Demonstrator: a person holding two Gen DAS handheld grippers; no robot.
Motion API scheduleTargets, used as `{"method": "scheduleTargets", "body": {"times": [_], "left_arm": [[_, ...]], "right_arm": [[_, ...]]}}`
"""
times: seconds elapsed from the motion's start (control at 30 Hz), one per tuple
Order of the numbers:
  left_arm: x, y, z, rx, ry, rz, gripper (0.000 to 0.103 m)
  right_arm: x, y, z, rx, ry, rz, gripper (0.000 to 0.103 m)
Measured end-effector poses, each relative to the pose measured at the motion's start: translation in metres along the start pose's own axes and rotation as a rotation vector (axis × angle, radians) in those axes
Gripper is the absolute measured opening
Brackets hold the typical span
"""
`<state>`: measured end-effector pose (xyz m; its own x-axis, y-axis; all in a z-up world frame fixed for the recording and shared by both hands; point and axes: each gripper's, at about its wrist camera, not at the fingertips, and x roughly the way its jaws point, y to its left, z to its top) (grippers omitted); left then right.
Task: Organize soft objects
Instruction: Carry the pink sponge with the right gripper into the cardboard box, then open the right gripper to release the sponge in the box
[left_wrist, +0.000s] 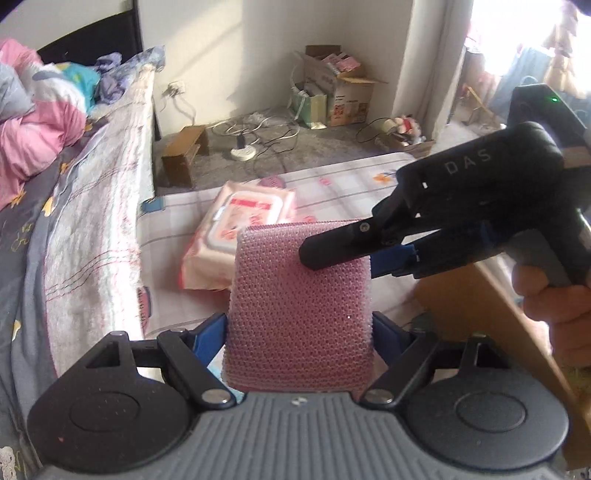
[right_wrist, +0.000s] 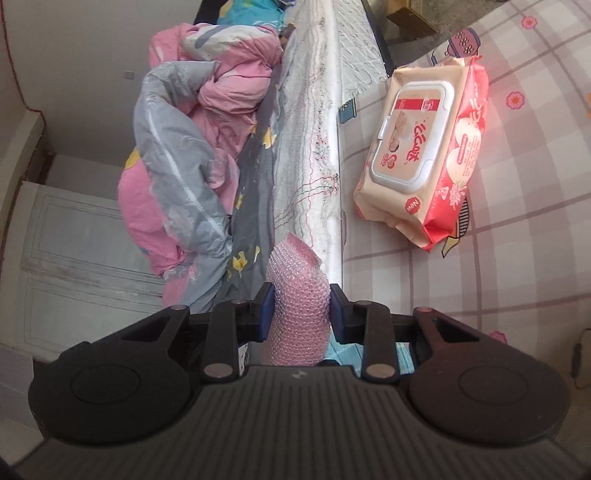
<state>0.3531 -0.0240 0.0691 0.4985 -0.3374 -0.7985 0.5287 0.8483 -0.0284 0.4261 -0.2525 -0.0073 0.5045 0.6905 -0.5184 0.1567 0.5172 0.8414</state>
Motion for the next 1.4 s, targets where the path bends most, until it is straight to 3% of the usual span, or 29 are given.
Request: {"method": "scheduleTargets", "body": {"times": [0.17, 0.3, 0.47, 0.63, 0.8, 0.93, 1.07, 1.17, 1.23, 1.4], "left_arm": [[-0.027, -0.089, 0.0, 0.092, -0.076, -0.127, 0.084], [-0.026, -0.156, -0.008, 0.164, -0.081, -0.224, 0.084], [-0.019, -0.209, -0.024, 0.22, -0.07, -0.266, 0.084], [-0.022, -0.221, -0.034, 0.194, -0.085, -0.233, 0.085], [-0.025, -0.21, -0.042, 0.095, -0.075, -0.203, 0.085], [-0.028, -0.2, -0.051, 0.036, -0.071, -0.155, 0.085], [-0.036, -0.192, -0.063, -0.012, -0.076, -0.135, 0.085], [-0.036, -0.19, -0.069, -0.028, -0.073, -0.125, 0.086], [-0.036, -0.189, -0.071, -0.027, -0.076, -0.119, 0.086], [-0.039, -0.191, -0.079, -0.008, -0.103, -0.085, 0.086]], "right_arm": [[-0.107, -0.017, -0.034, -0.035, -0.07, -0.06, 0.029], [-0.185, -0.049, -0.064, -0.011, -0.133, -0.126, 0.029], [-0.267, -0.09, -0.098, 0.015, -0.195, -0.181, 0.029], [-0.326, -0.118, -0.114, -0.029, -0.196, -0.247, 0.029], [-0.333, -0.152, -0.111, -0.044, -0.128, -0.372, 0.029], [-0.301, -0.169, -0.103, -0.099, -0.029, -0.467, 0.029], [-0.272, -0.182, -0.092, -0.149, 0.062, -0.498, 0.031], [-0.261, -0.183, -0.084, -0.204, 0.062, -0.599, 0.035], [-0.259, -0.18, -0.081, -0.238, 0.042, -0.655, 0.043], [-0.257, -0.176, -0.089, -0.292, 0.033, -0.721, 0.046]]}}
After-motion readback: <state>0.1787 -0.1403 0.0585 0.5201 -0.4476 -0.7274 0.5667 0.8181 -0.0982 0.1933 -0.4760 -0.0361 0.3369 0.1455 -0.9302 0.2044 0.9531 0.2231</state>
